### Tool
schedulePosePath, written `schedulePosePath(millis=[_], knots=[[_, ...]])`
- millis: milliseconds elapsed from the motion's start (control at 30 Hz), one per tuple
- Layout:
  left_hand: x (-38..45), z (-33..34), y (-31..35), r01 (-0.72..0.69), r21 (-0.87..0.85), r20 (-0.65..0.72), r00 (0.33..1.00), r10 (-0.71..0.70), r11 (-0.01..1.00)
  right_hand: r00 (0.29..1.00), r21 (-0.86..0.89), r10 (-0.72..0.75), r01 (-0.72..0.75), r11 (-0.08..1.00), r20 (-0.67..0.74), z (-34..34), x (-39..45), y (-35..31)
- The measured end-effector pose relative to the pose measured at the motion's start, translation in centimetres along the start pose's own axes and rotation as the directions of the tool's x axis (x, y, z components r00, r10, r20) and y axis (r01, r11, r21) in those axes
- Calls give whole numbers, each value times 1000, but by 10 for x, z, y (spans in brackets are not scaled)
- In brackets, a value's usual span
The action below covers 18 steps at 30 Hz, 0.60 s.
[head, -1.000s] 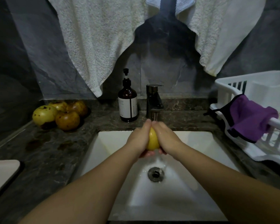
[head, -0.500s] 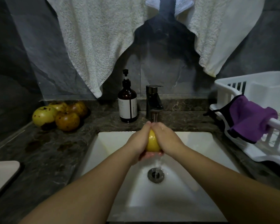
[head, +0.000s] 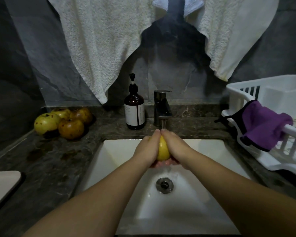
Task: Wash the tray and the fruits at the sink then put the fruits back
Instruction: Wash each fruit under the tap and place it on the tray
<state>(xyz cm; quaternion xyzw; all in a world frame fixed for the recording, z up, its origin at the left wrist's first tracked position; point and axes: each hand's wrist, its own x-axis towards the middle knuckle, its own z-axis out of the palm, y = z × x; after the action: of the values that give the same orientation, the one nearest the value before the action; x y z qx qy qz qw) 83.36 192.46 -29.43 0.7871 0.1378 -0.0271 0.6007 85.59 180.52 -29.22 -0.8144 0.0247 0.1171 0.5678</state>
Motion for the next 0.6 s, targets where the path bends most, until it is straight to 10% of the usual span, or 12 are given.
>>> schedulePosePath(millis=[233,433,600], knots=[[3,0,-1,-89,29,-8,996,89,996,986,-94,-163,159,983,-36,-3,-4,-4],[3,-7,-5,276,-242,213,950,-227,930,988,-41,-150,151,988,36,-15,-1,6],[0,-8,-4,345,-356,348,912,-220,869,992,116,-76,64,991,101,-29,5,11]])
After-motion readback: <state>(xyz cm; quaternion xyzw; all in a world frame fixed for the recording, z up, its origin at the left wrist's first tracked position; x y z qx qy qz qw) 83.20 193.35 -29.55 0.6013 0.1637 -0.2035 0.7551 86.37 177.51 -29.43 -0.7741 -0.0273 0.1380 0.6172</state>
